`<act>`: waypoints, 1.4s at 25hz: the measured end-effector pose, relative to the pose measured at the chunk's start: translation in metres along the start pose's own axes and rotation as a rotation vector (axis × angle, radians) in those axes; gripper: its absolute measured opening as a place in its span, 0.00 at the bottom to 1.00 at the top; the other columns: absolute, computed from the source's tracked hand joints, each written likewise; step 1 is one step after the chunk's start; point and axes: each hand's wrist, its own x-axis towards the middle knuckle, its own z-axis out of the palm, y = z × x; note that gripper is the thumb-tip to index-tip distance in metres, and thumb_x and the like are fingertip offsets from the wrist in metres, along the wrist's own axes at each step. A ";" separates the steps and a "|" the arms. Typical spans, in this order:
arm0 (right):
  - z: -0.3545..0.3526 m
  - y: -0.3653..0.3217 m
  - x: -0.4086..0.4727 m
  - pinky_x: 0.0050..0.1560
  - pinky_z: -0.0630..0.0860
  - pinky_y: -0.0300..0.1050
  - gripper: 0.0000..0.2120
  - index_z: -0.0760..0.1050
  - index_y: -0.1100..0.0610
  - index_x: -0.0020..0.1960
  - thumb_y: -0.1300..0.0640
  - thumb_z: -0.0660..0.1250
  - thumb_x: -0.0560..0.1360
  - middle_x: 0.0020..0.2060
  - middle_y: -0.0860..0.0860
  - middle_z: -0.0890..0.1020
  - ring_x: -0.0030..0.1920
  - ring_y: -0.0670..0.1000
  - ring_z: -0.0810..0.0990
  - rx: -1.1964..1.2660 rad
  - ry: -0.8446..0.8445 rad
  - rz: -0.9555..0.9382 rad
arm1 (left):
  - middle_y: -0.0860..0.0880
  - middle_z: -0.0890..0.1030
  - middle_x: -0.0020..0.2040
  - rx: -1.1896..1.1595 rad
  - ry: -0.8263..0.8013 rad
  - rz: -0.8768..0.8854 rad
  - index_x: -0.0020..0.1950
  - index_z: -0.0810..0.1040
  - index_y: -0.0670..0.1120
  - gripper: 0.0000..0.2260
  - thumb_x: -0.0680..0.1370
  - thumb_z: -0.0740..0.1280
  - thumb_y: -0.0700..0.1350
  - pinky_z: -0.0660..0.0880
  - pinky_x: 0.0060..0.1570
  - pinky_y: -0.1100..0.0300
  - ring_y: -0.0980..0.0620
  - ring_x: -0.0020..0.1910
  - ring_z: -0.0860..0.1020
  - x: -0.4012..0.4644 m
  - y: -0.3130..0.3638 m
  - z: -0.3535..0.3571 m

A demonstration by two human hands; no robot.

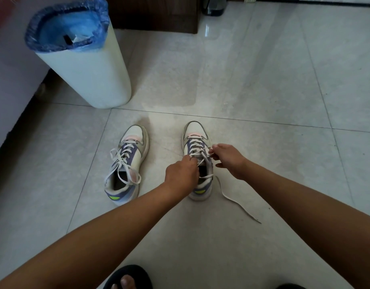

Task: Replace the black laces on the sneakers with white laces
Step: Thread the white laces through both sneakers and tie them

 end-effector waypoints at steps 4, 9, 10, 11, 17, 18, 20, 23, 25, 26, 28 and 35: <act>0.005 0.012 -0.009 0.35 0.71 0.38 0.06 0.72 0.59 0.53 0.57 0.59 0.80 0.40 0.51 0.76 0.38 0.47 0.74 -0.043 0.077 -0.091 | 0.45 0.75 0.57 -0.023 0.012 0.004 0.59 0.72 0.44 0.12 0.82 0.54 0.48 0.69 0.41 0.55 0.44 0.50 0.77 0.000 -0.002 0.001; 0.007 0.016 -0.007 0.34 0.73 0.38 0.05 0.75 0.58 0.44 0.58 0.64 0.77 0.39 0.54 0.79 0.38 0.51 0.77 -0.117 0.157 -0.198 | 0.45 0.77 0.56 -0.024 0.033 0.015 0.58 0.73 0.44 0.12 0.81 0.55 0.48 0.70 0.43 0.56 0.44 0.50 0.78 0.000 -0.003 0.003; 0.007 0.014 -0.006 0.34 0.73 0.39 0.06 0.74 0.58 0.41 0.58 0.66 0.77 0.38 0.53 0.79 0.38 0.52 0.78 -0.114 0.183 -0.198 | 0.45 0.77 0.56 -0.020 0.028 0.014 0.57 0.73 0.43 0.12 0.81 0.55 0.48 0.69 0.42 0.56 0.43 0.51 0.78 0.000 -0.003 0.004; 0.008 0.013 -0.005 0.36 0.74 0.41 0.07 0.73 0.56 0.39 0.58 0.67 0.75 0.37 0.52 0.79 0.38 0.52 0.78 -0.155 0.226 -0.206 | 0.45 0.77 0.56 -0.017 0.022 0.011 0.57 0.73 0.43 0.12 0.81 0.55 0.47 0.69 0.42 0.56 0.43 0.51 0.78 0.001 -0.002 0.004; 0.019 0.010 -0.010 0.37 0.67 0.46 0.05 0.67 0.56 0.42 0.61 0.63 0.73 0.32 0.48 0.70 0.34 0.50 0.68 -0.381 0.361 -0.257 | 0.45 0.78 0.55 -0.009 0.020 -0.012 0.57 0.74 0.43 0.12 0.80 0.56 0.48 0.66 0.41 0.57 0.44 0.50 0.78 0.004 0.002 0.002; 0.018 0.012 -0.009 0.37 0.66 0.45 0.06 0.65 0.56 0.41 0.62 0.62 0.73 0.31 0.48 0.69 0.33 0.49 0.67 -0.318 0.346 -0.240 | 0.45 0.78 0.55 -0.007 0.016 -0.013 0.57 0.73 0.43 0.12 0.80 0.56 0.47 0.66 0.40 0.57 0.44 0.50 0.78 0.004 0.003 0.002; 0.015 0.015 -0.008 0.35 0.64 0.43 0.06 0.64 0.56 0.42 0.63 0.61 0.74 0.31 0.48 0.68 0.32 0.48 0.65 -0.213 0.345 -0.209 | 0.45 0.78 0.55 -0.011 0.013 -0.013 0.56 0.73 0.42 0.12 0.80 0.56 0.47 0.65 0.40 0.57 0.43 0.50 0.78 0.003 0.004 0.003; 0.010 0.021 -0.015 0.34 0.66 0.44 0.08 0.63 0.56 0.48 0.60 0.63 0.76 0.31 0.49 0.69 0.30 0.48 0.66 -0.087 0.265 -0.226 | 0.44 0.77 0.56 -0.022 0.030 0.016 0.57 0.73 0.42 0.12 0.81 0.55 0.47 0.66 0.40 0.56 0.43 0.50 0.78 0.002 0.002 0.004; 0.010 0.028 -0.022 0.34 0.66 0.44 0.11 0.62 0.57 0.50 0.60 0.65 0.75 0.29 0.49 0.68 0.30 0.47 0.65 -0.193 0.156 -0.296 | 0.45 0.77 0.56 -0.040 0.029 0.037 0.59 0.73 0.43 0.13 0.81 0.55 0.47 0.69 0.42 0.56 0.43 0.50 0.78 0.001 0.000 0.007; 0.012 0.031 -0.024 0.34 0.66 0.45 0.12 0.62 0.58 0.50 0.60 0.66 0.75 0.29 0.48 0.68 0.29 0.47 0.66 -0.268 0.111 -0.322 | 0.45 0.77 0.56 -0.050 0.032 0.052 0.59 0.73 0.43 0.13 0.81 0.55 0.48 0.71 0.43 0.55 0.43 0.50 0.78 0.001 -0.001 0.007; 0.016 0.034 -0.023 0.35 0.66 0.47 0.13 0.61 0.57 0.49 0.60 0.66 0.74 0.28 0.48 0.69 0.29 0.48 0.66 -0.323 0.113 -0.318 | 0.46 0.78 0.53 -0.075 0.071 0.114 0.56 0.74 0.44 0.12 0.80 0.56 0.49 0.72 0.43 0.55 0.45 0.48 0.78 -0.003 -0.003 0.006; 0.021 0.035 -0.024 0.33 0.68 0.44 0.12 0.62 0.53 0.55 0.57 0.63 0.75 0.28 0.48 0.71 0.30 0.49 0.71 -0.392 0.218 -0.303 | 0.57 0.64 0.30 -0.167 0.163 0.506 0.33 0.67 0.49 0.10 0.74 0.58 0.50 0.55 0.25 0.66 0.56 0.27 0.63 -0.038 -0.062 -0.001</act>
